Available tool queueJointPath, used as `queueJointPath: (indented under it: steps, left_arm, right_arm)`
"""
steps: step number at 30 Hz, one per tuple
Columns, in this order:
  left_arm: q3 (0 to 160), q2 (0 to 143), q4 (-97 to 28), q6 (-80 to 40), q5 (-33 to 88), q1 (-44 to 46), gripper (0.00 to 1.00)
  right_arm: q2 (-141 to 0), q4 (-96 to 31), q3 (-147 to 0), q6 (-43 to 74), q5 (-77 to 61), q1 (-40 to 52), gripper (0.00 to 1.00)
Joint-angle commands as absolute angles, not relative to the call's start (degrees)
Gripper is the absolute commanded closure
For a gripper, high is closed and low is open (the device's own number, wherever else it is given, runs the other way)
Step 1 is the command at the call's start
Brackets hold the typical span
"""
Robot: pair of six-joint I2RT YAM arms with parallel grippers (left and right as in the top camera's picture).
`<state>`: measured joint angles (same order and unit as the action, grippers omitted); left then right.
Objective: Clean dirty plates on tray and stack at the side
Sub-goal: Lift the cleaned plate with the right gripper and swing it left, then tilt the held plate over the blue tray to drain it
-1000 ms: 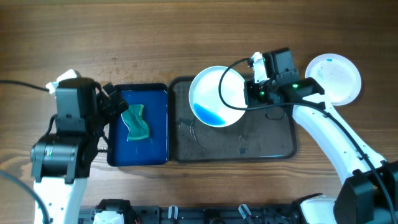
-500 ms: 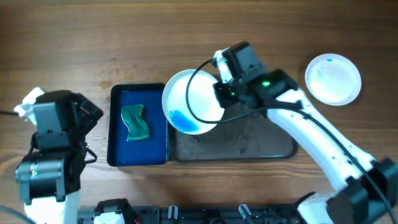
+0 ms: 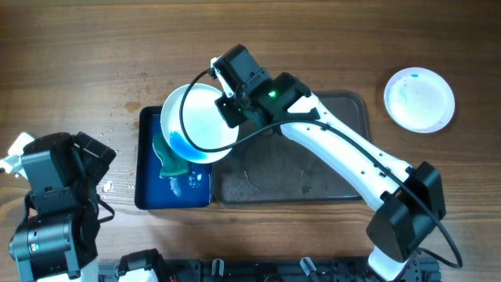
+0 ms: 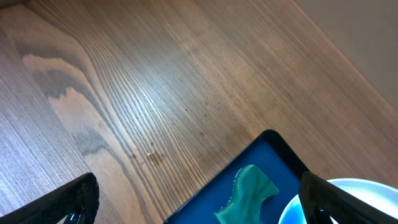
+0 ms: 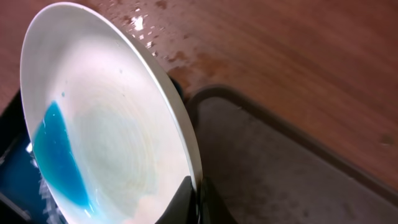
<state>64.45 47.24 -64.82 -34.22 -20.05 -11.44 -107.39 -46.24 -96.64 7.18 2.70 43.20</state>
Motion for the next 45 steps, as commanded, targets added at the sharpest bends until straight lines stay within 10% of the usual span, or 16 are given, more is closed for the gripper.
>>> queueJointPath:
  steps: [1, 15, 45]
  left_arm:
    - [64.62, 47.09, -65.01, -35.22, -19.29, -11.97, 0.00]
    - [64.62, 47.09, -65.01, -35.27, -19.05, -11.97, 0.00]
    - [64.62, 47.09, -64.84, -36.51, -19.11, -11.99, 0.00]
  right_arm:
    - [-108.44, -45.89, -100.18, 2.79, 13.82, 45.45, 0.96]
    - [-108.44, -36.03, -101.67, -21.67, 49.17, 60.23, 0.96]
    - [-116.92, -15.05, -101.67, -65.78, 61.63, 71.94, 0.95]
